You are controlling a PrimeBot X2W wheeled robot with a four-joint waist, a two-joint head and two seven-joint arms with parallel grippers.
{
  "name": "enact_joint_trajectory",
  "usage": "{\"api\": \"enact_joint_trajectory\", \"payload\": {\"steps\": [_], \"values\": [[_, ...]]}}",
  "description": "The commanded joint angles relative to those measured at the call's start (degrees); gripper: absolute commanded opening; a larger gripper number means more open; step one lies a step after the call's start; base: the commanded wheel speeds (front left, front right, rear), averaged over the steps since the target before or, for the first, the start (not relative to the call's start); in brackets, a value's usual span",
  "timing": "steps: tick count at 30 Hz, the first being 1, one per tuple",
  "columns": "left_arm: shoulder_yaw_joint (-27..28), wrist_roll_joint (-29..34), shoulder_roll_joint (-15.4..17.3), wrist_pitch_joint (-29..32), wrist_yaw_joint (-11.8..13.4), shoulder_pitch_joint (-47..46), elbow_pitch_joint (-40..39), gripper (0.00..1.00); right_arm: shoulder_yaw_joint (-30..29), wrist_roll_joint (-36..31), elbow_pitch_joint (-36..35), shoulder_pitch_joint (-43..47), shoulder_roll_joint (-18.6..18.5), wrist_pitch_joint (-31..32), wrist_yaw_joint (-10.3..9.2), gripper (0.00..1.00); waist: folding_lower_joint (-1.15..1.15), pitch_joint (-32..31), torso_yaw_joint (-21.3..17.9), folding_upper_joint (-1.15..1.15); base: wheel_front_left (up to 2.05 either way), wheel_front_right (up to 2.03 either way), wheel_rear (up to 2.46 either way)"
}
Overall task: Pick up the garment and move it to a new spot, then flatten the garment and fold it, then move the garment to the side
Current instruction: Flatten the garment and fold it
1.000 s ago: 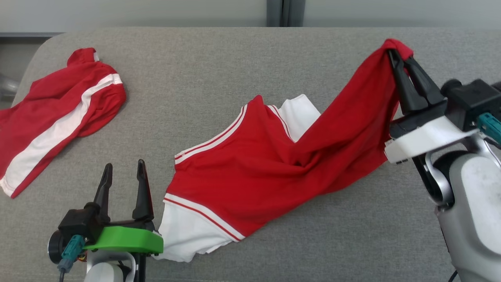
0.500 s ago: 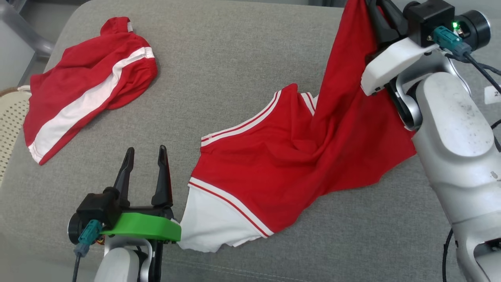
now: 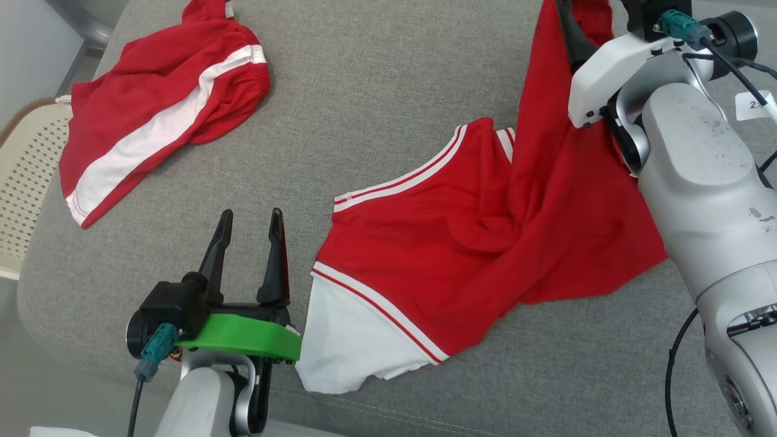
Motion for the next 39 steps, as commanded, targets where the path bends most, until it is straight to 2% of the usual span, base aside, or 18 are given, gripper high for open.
{"api": "enact_joint_trajectory", "payload": {"steps": [1, 6, 14, 18, 28, 36, 37, 38, 39], "values": [[0.34, 0.18, 0.11, 0.0, 0.2, -0.05, 0.15, 1.0, 0.06, 0.31, 0.69, -0.09, 0.12, -0.45, -0.09, 1.0, 0.0, -0.83, -0.97, 0.0, 0.0, 0.0, 0.0], [1.63, 1.46, 0.12, -0.01, -0.29, 1.5, 0.71, 1.0, -1.08, 1.37, -1.71, 3.14, -1.75, -0.76, -0.1, 1.0, 0.0, -2.63, -2.93, 0.0, 0.0, 0.0, 0.0], [5.13, 3.04, 0.13, 0.0, -0.84, 3.4, 0.69, 1.0, -3.95, 4.42, -8.49, 17.32, -6.76, -0.76, -0.1, 1.0, 0.0, -6.17, -5.65, 0.0, 0.0, 0.0, 0.0], [6.58, 4.0, 0.13, -0.01, -1.41, 4.51, 0.44, 1.0, -5.06, 5.94, -10.61, 24.23, -7.41, -0.77, -0.09, 1.0, 0.0, -6.92, -6.7, 0.0, 0.0, 0.0, 0.0], [6.74, 3.84, 0.13, -0.01, -1.56, 4.57, -0.3, 1.0, -5.82, 11.42, -12.41, 36.27, -4.48, -0.77, -0.09, 1.0, 0.0, -6.43, -6.11, 0.0, 0.0, 0.0, 0.0], [6.28, 3.89, 0.12, -0.01, -1.69, 3.75, -0.19, 1.0, -5.17, 13.99, -8.91, 36.63, -1.55, -0.63, -0.09, 0.99, 0.0, -5.27, -5.0, 0.0, 0.0, 0.0, 0.0], [6.09, 3.97, 0.13, -0.01, -1.58, 3.49, -0.07, 1.0, -4.32, 14.67, -7.83, 36.29, -0.67, -0.61, -0.04, 0.14, 0.0, -5.23, -4.83, 0.0, 0.0, 0.0, 0.0], [6.04, 4.0, 0.13, -0.01, -1.52, 3.43, 0.0, 1.0, -3.99, 14.99, -7.54, 36.15, -0.41, -0.57, -0.04, 0.0, 0.0, -5.28, -4.81, 0.0, 0.0, 0.0, 0.0], [6.05, 4.04, 0.13, 0.0, -1.43, 3.43, 0.05, 1.0, -3.75, 15.37, -7.39, 36.06, -0.37, -0.57, -0.04, 0.0, 0.0, -5.39, -4.86, 0.0, 0.0, 0.0, 0.0]]}}
